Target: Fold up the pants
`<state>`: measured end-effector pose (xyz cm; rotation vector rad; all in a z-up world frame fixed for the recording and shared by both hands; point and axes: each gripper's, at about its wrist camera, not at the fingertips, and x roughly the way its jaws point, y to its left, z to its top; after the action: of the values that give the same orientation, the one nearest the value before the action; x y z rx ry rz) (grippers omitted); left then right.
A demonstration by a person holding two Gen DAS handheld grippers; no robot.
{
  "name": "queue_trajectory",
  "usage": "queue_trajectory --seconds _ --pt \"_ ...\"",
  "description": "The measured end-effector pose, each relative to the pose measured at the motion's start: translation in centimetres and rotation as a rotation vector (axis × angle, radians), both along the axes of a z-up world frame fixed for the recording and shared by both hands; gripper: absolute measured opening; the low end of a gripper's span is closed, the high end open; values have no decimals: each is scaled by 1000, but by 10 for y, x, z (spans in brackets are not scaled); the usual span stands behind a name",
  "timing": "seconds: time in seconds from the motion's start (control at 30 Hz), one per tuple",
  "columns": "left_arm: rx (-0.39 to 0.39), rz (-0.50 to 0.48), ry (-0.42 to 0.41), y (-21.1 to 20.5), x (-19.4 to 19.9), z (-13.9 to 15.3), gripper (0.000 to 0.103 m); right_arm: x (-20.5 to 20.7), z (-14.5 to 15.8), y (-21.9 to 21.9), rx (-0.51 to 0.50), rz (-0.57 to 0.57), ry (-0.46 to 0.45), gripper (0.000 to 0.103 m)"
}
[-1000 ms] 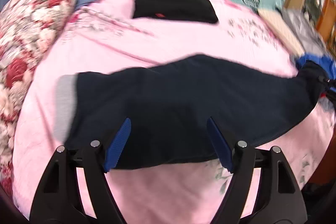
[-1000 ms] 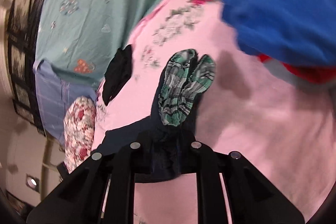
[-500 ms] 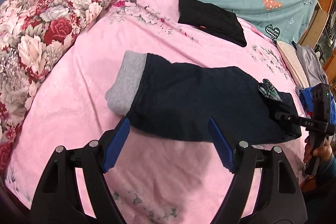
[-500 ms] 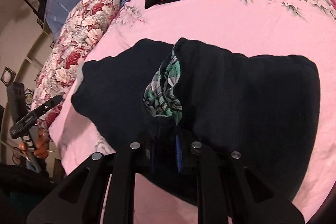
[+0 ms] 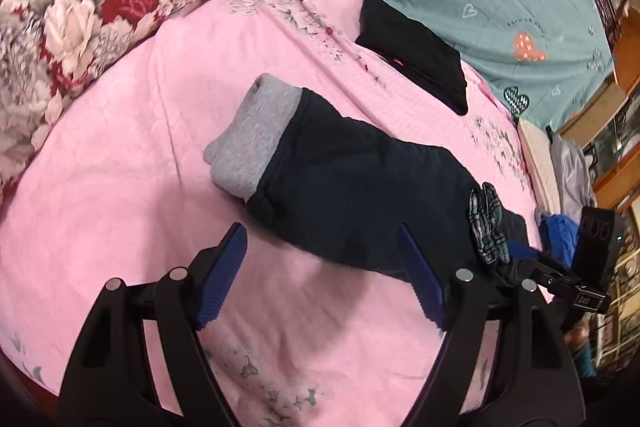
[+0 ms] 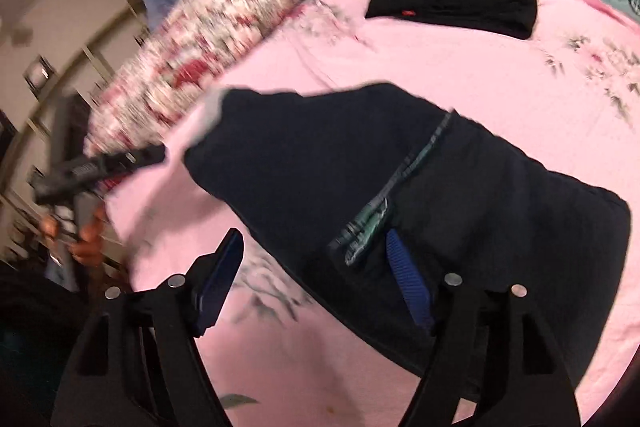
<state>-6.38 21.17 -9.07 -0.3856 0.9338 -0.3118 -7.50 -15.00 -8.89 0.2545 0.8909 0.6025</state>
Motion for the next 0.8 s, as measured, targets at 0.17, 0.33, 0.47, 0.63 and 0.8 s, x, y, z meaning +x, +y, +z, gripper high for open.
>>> queue_trajectory --seconds 0.17,0.33,0.47,0.63,0.8 --pt "-84 37 71 5 8 -12 82 15 -31 -3 59 5 119 85" --pt "-288 67 213 11 27 -41 82 3 -2 -31 228 -16 112 85" --pt "-375 74 252 5 34 -52 82 -7 9 -44 247 -22 70 85" --pt "-393 72 235 -7 42 -53 83 -6 2 -46 294 -35 73 85" --pt "-388 103 201 -19 51 -52 90 -4 -7 -36 314 -21 81 85"
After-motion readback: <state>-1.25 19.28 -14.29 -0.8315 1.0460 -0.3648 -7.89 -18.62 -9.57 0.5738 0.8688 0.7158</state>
